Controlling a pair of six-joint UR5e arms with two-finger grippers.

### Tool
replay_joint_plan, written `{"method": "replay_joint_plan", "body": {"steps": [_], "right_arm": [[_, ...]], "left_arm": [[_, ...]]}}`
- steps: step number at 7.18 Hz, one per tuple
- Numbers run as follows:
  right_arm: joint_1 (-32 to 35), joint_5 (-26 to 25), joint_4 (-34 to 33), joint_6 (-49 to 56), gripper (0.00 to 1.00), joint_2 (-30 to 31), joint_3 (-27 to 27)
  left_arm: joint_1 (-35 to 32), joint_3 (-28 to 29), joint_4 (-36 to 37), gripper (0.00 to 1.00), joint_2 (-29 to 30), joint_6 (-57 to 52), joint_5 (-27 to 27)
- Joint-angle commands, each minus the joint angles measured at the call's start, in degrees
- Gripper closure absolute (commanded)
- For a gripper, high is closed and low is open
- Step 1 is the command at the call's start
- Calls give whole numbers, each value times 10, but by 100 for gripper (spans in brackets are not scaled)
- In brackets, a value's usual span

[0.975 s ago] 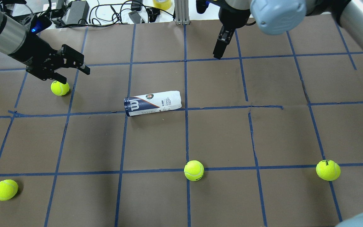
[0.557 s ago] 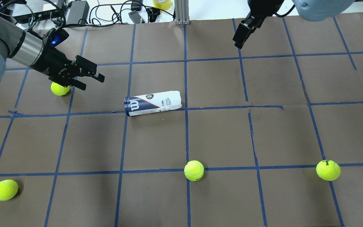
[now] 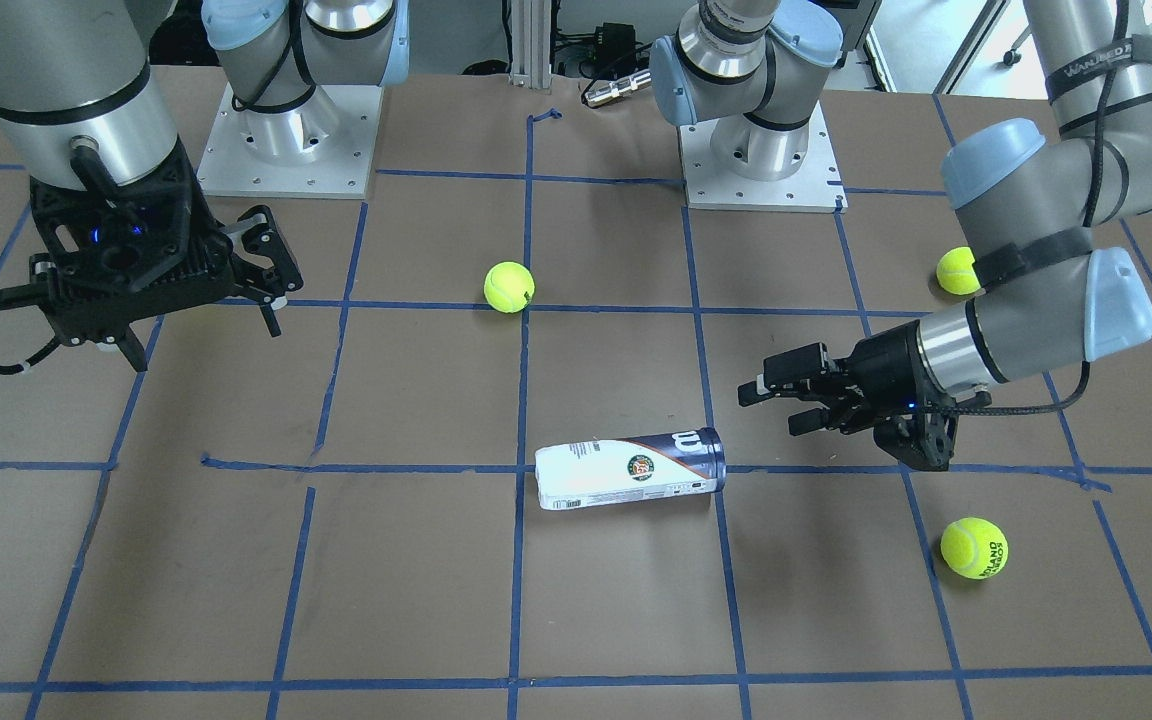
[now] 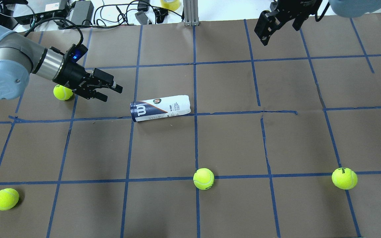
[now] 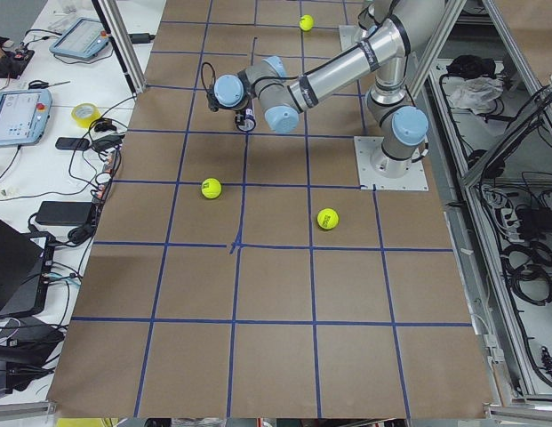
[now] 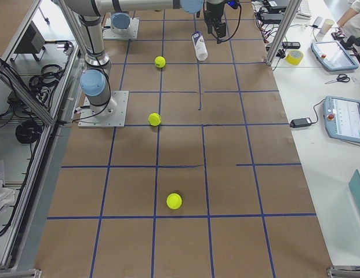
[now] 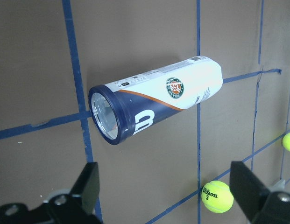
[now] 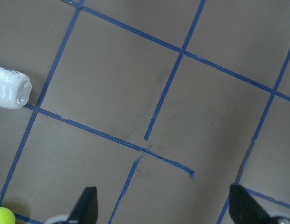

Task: Lift up tennis ball bucket
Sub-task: 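Reach the left gripper to the can's open end and close on it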

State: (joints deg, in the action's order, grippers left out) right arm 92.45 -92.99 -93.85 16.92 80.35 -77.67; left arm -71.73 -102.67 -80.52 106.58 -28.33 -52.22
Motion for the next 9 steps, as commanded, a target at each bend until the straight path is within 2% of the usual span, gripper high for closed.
{"method": "replay_joint_plan", "body": {"steps": [1, 3, 4, 5, 9], "right_arm": [[2, -5, 28, -121, 0, 6, 0], [2, 4, 27, -230, 0, 6, -1], [-1, 4, 19, -252, 0, 8, -12], [-2, 4, 19, -249, 0, 9, -17], [-1, 4, 18, -255, 0, 11, -19]], "left_arm": [[0, -23, 24, 0, 38, -2, 42], [0, -38, 29, 0, 65, -1, 62], [0, -44, 29, 0, 72, 0, 63], [0, -52, 29, 0, 77, -1, 92], [-1, -53, 40, 0, 91, -1, 99]]}}
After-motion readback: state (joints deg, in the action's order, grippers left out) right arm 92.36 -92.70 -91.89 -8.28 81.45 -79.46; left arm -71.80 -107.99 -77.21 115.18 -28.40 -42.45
